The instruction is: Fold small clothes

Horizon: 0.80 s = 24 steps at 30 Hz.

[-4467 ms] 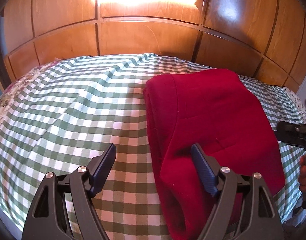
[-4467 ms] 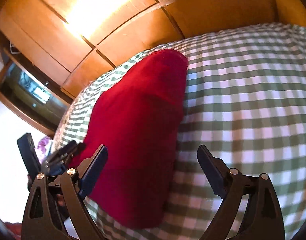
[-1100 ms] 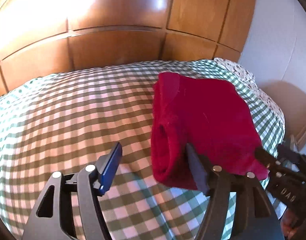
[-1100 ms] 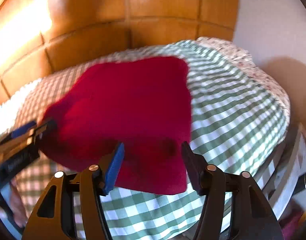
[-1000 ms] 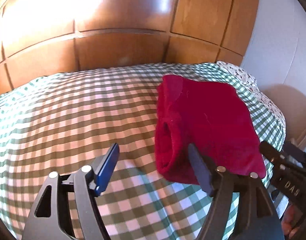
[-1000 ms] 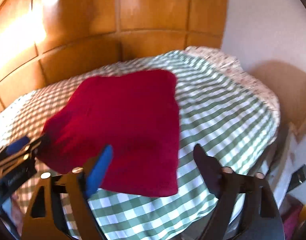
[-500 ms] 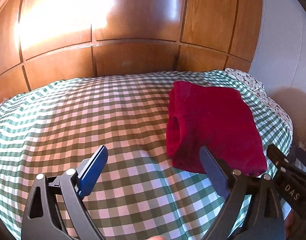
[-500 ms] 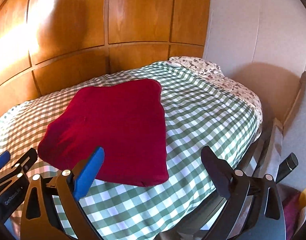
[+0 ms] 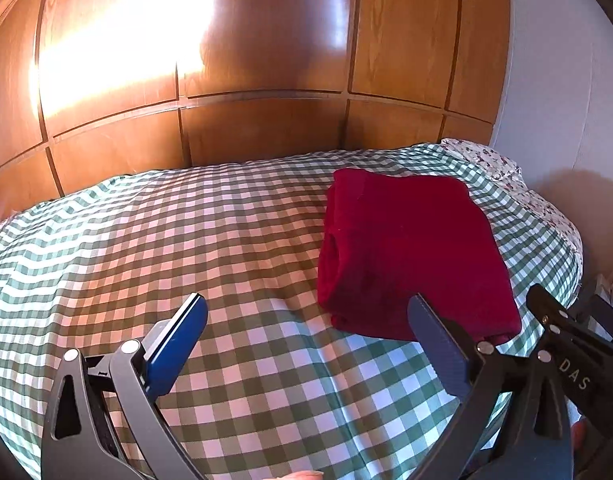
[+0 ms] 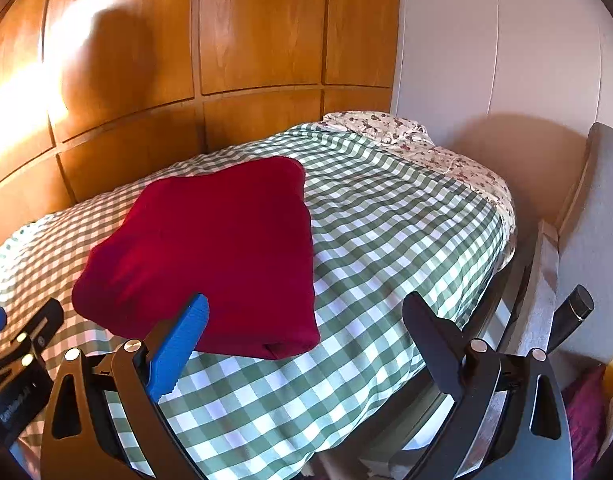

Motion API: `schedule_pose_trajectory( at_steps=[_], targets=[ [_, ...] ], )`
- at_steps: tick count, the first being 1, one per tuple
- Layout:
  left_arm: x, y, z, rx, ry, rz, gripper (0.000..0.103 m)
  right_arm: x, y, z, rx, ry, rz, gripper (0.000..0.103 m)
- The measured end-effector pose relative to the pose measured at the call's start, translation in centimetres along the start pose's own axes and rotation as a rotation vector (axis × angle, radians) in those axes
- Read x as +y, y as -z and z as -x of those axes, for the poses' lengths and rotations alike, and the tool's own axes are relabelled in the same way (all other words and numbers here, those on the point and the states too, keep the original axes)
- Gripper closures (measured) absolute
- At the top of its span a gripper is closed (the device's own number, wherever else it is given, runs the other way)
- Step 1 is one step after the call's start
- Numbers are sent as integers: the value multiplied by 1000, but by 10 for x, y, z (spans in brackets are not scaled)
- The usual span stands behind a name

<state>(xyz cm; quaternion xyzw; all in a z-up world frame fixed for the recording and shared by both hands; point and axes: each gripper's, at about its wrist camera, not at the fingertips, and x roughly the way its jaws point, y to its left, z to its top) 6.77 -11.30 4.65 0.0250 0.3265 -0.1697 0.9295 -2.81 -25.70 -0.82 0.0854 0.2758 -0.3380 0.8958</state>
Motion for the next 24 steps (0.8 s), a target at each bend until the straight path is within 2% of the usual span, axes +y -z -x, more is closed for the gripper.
schedule_pose_trajectory(
  at_steps=[24],
  targets=[
    [-1, -5, 9, -13, -12, -8, 3, 1, 1, -2, 3, -16, -4, 6]
  ],
)
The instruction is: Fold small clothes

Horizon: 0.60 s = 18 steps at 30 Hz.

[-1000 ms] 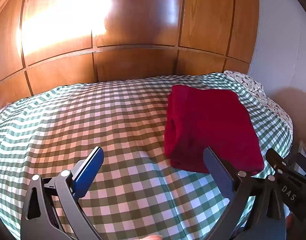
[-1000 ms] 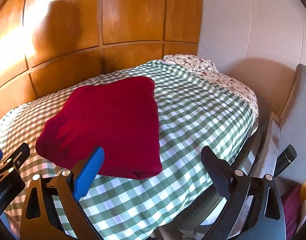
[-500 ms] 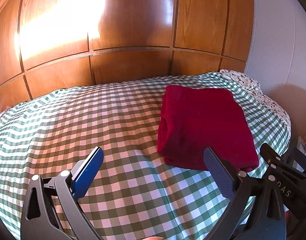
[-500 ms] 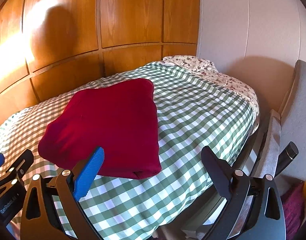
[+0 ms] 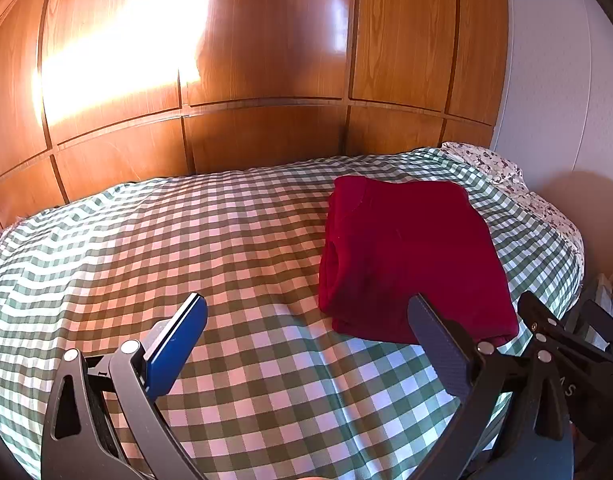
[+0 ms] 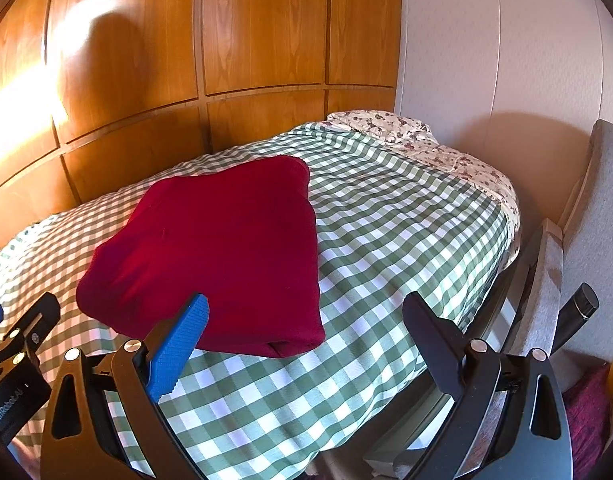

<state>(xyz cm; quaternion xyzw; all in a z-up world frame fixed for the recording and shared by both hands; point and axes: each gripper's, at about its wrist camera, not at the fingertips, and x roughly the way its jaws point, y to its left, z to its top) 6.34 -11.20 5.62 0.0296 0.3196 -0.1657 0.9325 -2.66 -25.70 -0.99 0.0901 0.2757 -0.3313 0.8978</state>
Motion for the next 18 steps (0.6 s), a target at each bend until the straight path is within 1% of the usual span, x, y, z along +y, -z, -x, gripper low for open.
schedule_pose_trajectory(
  at_steps=[18],
  targets=[
    [-1, -1, 4, -8, -1, -9, 3, 1, 0, 0, -4, 1, 1, 6]
  ],
)
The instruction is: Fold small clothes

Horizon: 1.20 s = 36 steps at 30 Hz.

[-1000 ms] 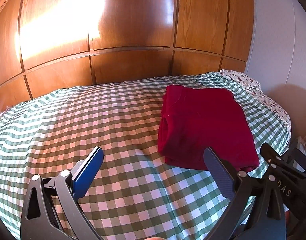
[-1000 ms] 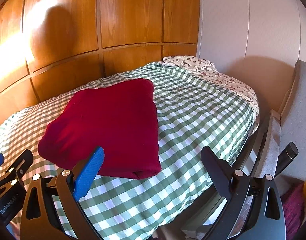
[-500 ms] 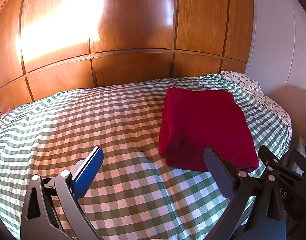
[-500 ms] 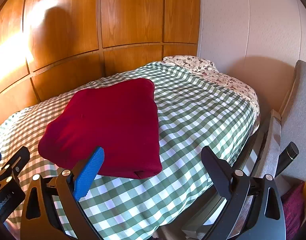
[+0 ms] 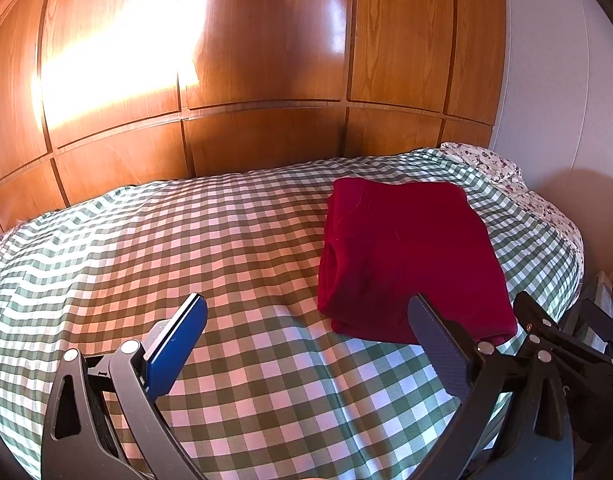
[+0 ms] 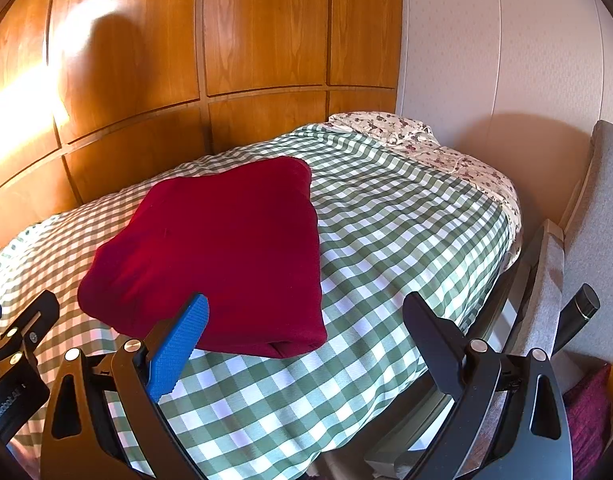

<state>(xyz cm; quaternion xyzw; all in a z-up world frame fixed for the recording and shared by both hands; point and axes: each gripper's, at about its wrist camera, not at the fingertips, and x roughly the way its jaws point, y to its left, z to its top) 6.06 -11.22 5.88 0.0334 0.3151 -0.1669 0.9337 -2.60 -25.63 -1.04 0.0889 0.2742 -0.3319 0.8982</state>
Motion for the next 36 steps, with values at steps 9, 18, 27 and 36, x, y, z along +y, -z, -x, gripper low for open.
schedule_pose_trajectory(
  at_steps=[9, 18, 27, 36],
  targets=[
    [5, -3, 6, -8, -1, 23, 3, 5, 0, 0, -15, 3, 13, 6],
    [11, -6, 12, -31, -3, 48, 3, 12, 0, 12, -65, -1, 38, 4],
    [12, -9, 22, -72, -13, 44, 5, 11, 1, 14, -60, -1, 25, 4],
    [15, -3, 13, -22, -25, 73, 3, 11, 5, 13, -39, -5, 24, 4]
  ],
)
